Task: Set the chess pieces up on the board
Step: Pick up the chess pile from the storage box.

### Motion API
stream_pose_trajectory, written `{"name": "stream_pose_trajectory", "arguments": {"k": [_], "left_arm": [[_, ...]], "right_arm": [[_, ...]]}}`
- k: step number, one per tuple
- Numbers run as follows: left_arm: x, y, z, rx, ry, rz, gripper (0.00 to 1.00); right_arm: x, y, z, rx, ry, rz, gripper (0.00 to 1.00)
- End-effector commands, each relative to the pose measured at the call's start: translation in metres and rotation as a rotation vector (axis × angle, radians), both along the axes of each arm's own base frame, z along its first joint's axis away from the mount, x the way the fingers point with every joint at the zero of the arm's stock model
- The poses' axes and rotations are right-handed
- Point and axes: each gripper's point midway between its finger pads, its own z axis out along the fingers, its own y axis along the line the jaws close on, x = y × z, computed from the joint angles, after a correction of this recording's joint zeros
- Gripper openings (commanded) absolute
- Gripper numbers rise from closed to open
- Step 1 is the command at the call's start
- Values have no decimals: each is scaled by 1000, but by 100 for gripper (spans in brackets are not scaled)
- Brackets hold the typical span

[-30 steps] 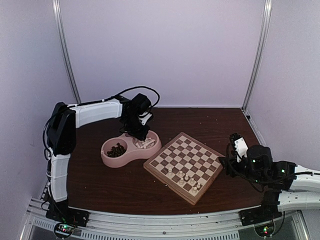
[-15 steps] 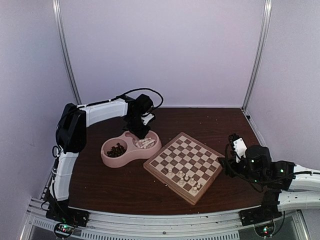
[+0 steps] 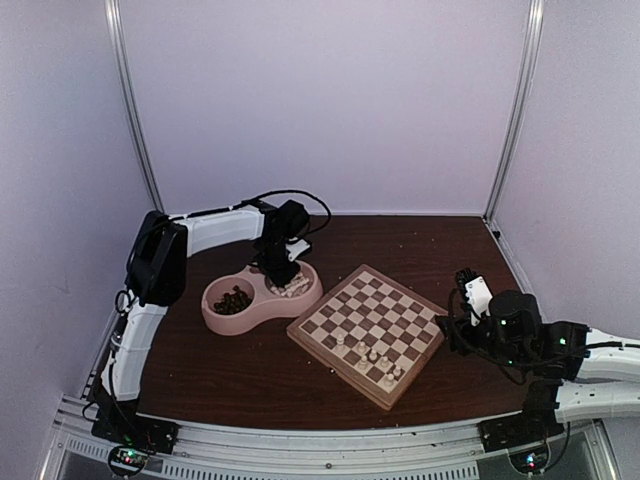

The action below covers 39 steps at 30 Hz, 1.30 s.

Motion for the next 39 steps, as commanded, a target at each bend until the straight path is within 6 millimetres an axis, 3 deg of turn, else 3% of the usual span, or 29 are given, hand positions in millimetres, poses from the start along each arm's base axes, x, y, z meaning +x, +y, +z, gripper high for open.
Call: {"name": "stream_pose_trajectory", "arguments": {"k": [1, 6, 10, 22, 29, 34, 39], "left_arm": [[1, 2, -9, 24, 33, -23, 25], [-2, 3, -10, 26, 48, -16, 23], [-5, 0, 1, -1, 51, -18, 16], [-18, 3, 77, -129, -29, 62, 9], [-44, 4, 96, -226, 8, 88, 9], [-74, -17, 117, -420, 82, 30, 9], [-104, -37, 144, -597, 120, -54, 8]], "right_arm": [[3, 0, 6, 9, -16, -10, 67], [3, 0, 6, 7, -16, -12, 67], [3, -1, 5, 5, -14, -11, 67], [2, 1, 5, 8, -13, -4, 67], [1, 6, 9, 25, 0, 14, 68], [-3, 44, 39, 207, 67, 112, 71], [1, 98, 76, 316, 223, 200, 71]]}}
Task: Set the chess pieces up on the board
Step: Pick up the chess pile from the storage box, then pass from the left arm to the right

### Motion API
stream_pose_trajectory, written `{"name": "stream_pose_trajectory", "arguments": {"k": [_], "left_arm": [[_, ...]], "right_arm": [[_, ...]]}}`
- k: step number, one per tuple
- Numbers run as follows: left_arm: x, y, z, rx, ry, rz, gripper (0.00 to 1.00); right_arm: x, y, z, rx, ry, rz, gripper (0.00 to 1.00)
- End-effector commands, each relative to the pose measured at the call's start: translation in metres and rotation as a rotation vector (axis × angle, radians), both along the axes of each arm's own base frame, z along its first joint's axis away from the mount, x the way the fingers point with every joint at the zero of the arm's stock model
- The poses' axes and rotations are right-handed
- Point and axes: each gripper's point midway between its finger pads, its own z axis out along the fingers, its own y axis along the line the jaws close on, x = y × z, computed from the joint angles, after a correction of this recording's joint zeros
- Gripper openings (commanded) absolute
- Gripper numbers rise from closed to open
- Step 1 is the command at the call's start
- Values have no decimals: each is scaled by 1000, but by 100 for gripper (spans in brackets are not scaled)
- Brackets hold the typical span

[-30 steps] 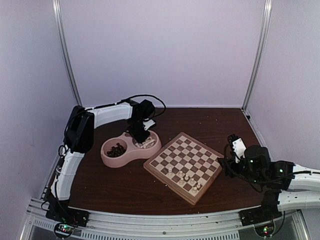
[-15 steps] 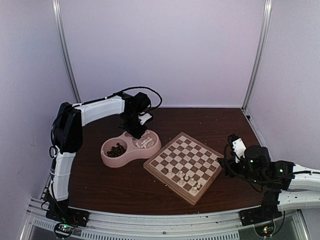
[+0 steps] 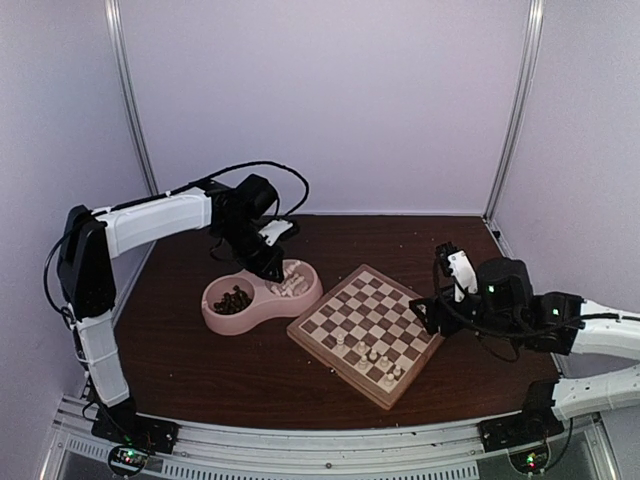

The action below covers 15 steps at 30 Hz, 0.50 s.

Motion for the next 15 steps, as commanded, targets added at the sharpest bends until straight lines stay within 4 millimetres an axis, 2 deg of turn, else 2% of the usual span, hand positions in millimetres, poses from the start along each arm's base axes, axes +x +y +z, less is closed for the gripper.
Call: {"name": "stream_pose_trajectory", "arguments": {"k": [1, 7, 11, 15], "left_arm": [[-24, -33, 46, -248, -19, -87, 8], [-62, -49, 64, -309, -91, -200, 9], [-85, -57, 66, -302, -164, -271, 9], [-96, -63, 68, -291, -223, -301, 9]], "right_arm": [[-1, 54, 43, 158, 149, 109, 70], [1, 102, 75, 224, 269, 227, 66], [0, 124, 91, 290, 354, 297, 61], [-4, 141, 99, 341, 415, 365, 56]]}}
